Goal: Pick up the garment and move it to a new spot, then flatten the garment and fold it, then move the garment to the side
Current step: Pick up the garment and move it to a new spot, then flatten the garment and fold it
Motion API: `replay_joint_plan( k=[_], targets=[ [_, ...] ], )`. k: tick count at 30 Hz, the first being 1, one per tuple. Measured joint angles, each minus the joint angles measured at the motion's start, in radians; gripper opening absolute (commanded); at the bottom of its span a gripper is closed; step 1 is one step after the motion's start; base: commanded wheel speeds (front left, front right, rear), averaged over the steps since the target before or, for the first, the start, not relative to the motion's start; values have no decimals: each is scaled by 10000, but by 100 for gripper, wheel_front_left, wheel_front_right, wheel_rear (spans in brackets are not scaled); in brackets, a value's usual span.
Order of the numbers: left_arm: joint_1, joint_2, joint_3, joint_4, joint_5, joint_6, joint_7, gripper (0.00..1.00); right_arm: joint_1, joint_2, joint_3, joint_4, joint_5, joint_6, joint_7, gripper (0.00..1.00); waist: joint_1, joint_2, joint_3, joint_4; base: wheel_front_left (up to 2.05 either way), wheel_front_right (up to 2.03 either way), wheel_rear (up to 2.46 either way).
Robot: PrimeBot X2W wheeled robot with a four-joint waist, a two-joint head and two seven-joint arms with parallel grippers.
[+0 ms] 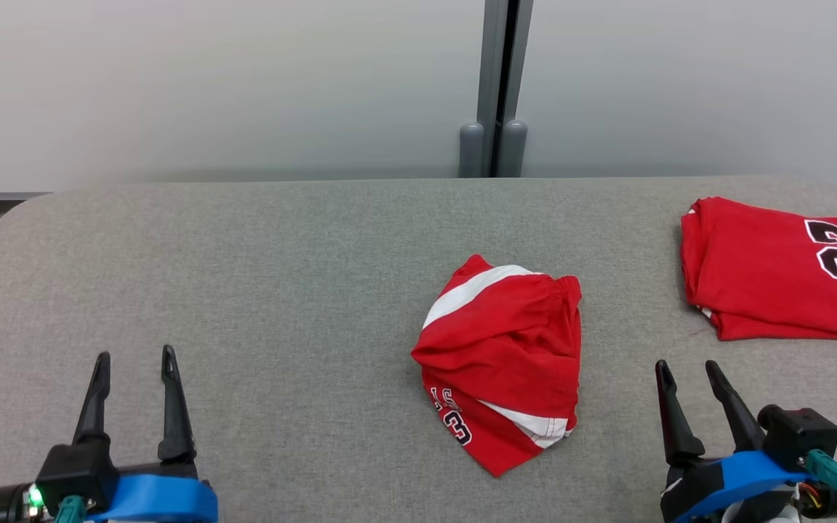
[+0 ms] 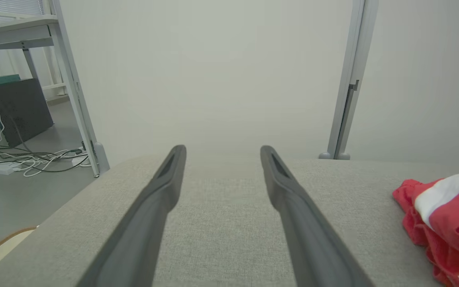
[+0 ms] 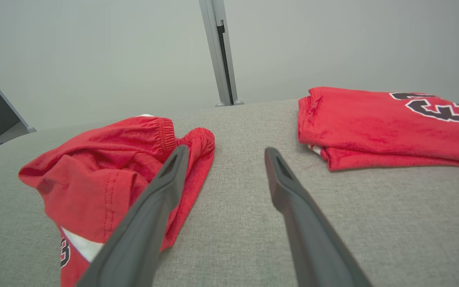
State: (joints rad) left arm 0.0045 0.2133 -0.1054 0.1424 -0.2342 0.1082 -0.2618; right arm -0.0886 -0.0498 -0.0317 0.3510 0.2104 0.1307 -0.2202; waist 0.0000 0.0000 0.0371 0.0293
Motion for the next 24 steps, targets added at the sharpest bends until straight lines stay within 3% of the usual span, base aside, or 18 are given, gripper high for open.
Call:
replay_joint_plan(
  k=[13,24],
  targets=[
    [666,-545,589,232,447,-303,0,100,359,2,13,-71,-48,0,263,100,0,0,-99,49,0,0,0],
    [665,-667,963,430,748,-562,0,100,374,2,17,-169,-79,0,353,100,0,0,-109,-37,0,0,0]
  ],
)
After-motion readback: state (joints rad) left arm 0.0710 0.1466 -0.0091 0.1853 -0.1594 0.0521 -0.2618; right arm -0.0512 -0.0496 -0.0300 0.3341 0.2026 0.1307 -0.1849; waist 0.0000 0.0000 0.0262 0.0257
